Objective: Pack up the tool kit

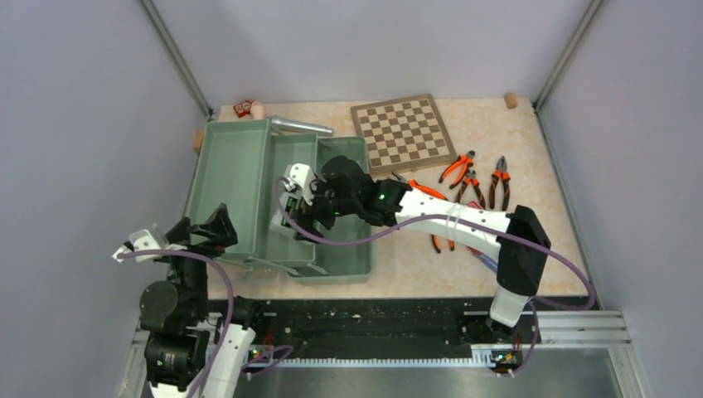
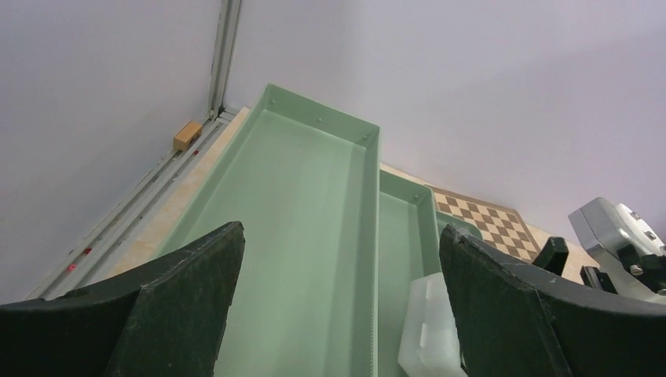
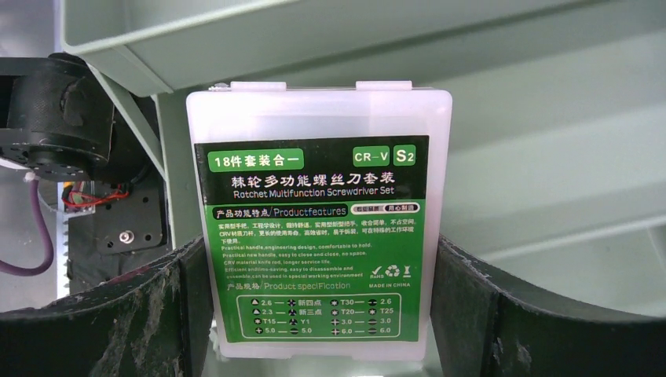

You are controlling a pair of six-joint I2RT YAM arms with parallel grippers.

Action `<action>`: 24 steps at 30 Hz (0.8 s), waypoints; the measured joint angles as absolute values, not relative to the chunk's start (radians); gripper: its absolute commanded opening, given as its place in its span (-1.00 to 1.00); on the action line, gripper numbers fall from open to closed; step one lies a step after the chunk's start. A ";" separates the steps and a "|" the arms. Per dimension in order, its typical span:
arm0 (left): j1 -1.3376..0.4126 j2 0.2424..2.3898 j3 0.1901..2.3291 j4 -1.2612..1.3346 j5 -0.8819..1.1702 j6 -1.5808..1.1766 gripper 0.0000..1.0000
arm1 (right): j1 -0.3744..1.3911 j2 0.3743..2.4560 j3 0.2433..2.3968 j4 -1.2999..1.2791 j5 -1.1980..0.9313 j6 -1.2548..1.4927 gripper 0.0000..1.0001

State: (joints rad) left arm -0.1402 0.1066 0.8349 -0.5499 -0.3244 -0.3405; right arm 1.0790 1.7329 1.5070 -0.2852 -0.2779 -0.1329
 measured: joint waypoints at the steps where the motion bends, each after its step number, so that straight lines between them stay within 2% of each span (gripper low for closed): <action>1: -0.140 0.107 0.835 -0.550 -0.328 -0.340 0.96 | 1.080 1.745 1.516 -0.280 -0.294 -0.142 0.12; 13: -0.140 0.107 0.835 -0.550 -0.348 -0.332 0.97 | 1.087 1.877 1.637 -0.348 -0.371 -0.296 0.16; 24: -0.140 0.107 0.835 -0.550 -0.356 -0.330 0.97 | 1.119 1.879 1.639 -0.392 -0.368 -0.385 0.45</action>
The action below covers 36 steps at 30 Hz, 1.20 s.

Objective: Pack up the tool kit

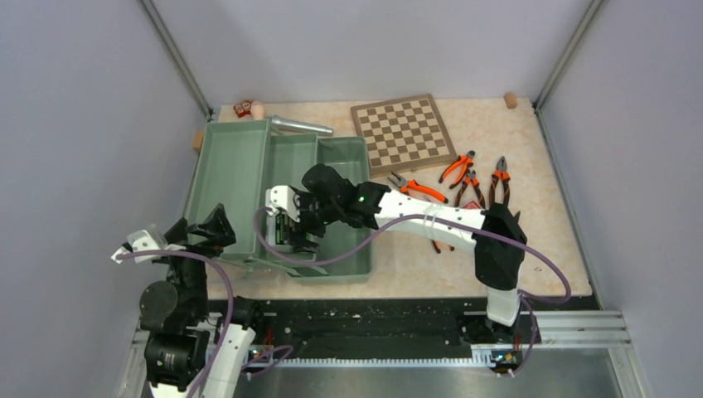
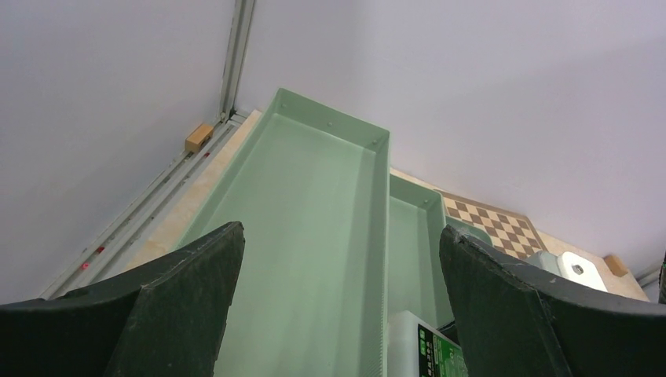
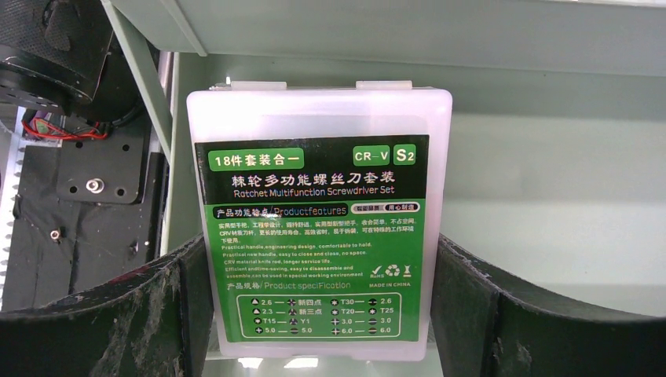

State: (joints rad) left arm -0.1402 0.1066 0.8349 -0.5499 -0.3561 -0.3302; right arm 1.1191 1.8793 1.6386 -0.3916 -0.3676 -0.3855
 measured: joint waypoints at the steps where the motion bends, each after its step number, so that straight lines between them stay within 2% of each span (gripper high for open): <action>1: -0.140 0.107 0.835 -0.550 -0.356 -0.330 0.96 | 1.121 1.879 1.640 -0.394 -0.368 -0.391 0.48; 11: -0.140 0.093 0.835 -0.550 -0.357 -0.330 0.96 | 1.124 1.890 1.659 -0.415 -0.356 -0.408 0.72; 36: -0.140 0.074 0.836 -0.554 -0.357 -0.330 0.96 | 1.129 1.913 1.768 -0.447 -0.301 -0.390 0.89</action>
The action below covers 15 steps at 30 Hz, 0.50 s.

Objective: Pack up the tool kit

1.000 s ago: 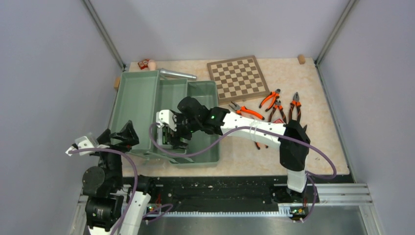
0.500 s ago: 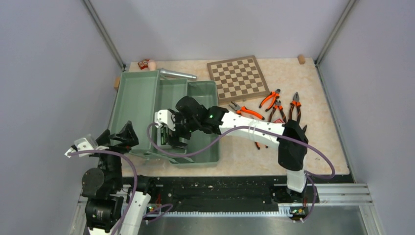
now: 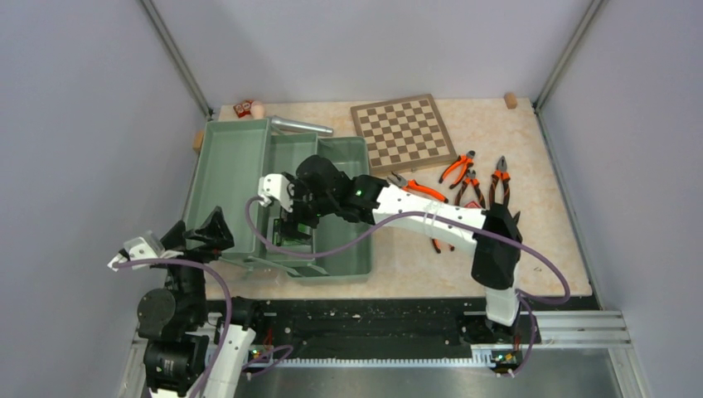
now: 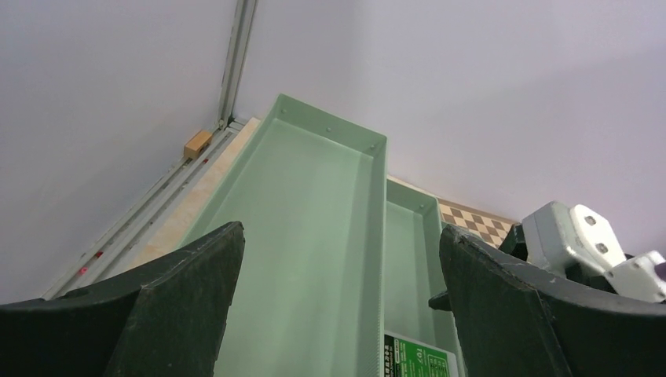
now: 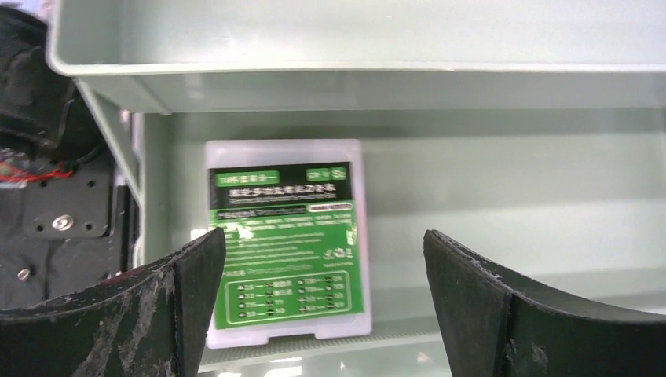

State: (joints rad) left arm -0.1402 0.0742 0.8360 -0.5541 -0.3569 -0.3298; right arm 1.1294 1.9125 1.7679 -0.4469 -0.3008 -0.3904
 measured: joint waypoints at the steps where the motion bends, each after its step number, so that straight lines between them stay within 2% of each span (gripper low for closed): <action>1: -0.140 0.074 0.836 -0.554 -0.357 -0.330 0.97 | 1.129 1.908 1.766 -0.441 -0.279 -0.382 0.91; 9: -0.140 0.072 0.836 -0.554 -0.357 -0.330 0.97 | 1.087 1.733 1.639 -0.402 -0.008 -0.266 0.97; 15: -0.140 0.059 0.828 -0.547 -0.356 -0.332 0.97 | 0.909 1.497 1.428 -0.397 0.183 -0.126 0.98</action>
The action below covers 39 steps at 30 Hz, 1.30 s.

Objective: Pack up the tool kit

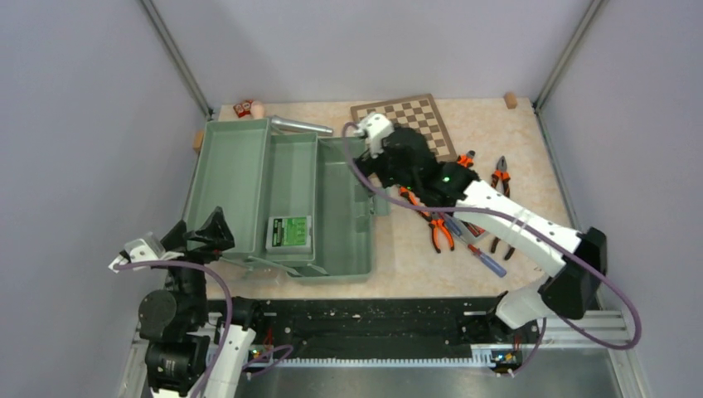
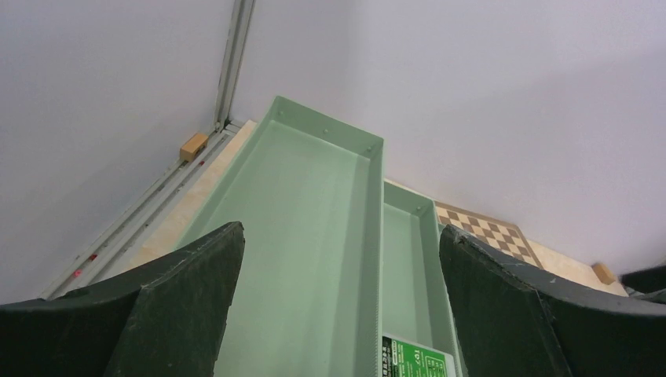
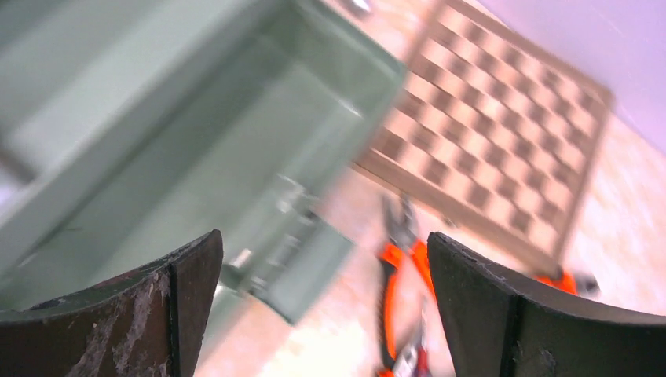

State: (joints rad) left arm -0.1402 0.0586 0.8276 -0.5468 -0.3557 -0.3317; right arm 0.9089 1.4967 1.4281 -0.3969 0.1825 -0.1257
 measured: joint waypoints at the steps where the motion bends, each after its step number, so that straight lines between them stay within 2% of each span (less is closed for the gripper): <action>1: -0.140 0.059 0.820 -0.542 -0.353 -0.334 0.96 | 0.871 1.460 1.394 -0.405 0.211 -0.099 0.98; 7: -0.140 0.059 0.768 -0.529 -0.334 -0.337 0.96 | 0.698 1.307 1.224 -0.493 0.323 0.067 0.98; 16: -0.140 0.033 0.702 -0.511 -0.334 -0.326 0.96 | 0.430 1.252 0.989 -0.605 0.326 0.258 0.98; 25: -0.140 0.009 0.632 -0.469 -0.332 -0.303 0.96 | 0.074 1.205 0.821 -0.576 0.149 0.321 0.98; 30: -0.140 0.009 0.611 -0.452 -0.331 -0.299 0.96 | 0.008 1.230 0.812 -0.488 0.033 0.335 0.98; 39: -0.140 0.009 0.583 -0.447 -0.331 -0.286 0.96 | -0.018 1.382 0.814 -0.421 -0.040 0.315 0.98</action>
State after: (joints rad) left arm -0.1402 0.0086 0.5831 -0.4473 -0.3305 -0.2859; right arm -0.0181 1.3815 0.8139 -0.4213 -0.0399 0.3145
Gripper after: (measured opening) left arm 0.983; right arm 0.988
